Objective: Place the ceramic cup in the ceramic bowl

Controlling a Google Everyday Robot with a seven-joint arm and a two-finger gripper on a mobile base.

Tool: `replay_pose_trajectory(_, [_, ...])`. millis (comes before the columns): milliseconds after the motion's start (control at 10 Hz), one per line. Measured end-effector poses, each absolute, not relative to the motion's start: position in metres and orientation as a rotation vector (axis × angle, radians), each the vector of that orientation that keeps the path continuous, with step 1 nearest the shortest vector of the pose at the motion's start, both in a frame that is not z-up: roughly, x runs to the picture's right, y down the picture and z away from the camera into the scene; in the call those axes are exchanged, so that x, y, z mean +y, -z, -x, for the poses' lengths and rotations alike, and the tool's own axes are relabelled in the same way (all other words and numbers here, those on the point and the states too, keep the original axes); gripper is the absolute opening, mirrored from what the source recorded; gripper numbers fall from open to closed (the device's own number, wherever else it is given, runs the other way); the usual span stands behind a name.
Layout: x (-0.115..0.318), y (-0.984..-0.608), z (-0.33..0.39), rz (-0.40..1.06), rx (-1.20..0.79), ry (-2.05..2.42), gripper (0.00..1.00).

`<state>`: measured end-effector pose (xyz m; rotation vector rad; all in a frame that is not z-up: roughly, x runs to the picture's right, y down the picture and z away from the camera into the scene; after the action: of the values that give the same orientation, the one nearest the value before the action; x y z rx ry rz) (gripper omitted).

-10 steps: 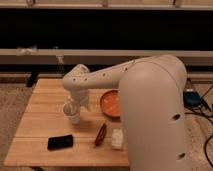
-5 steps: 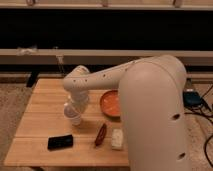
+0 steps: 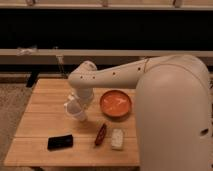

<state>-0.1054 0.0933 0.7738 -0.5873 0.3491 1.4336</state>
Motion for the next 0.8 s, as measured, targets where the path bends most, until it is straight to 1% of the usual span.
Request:
replay_pose_trajectory(400, [0.069,-0.759,0.056,0.526,0.332,-1.532,0.00])
replay_pose_trajectory(800, [0.054,-0.748,0.019,0.481,0.324,-1.618,0.00])
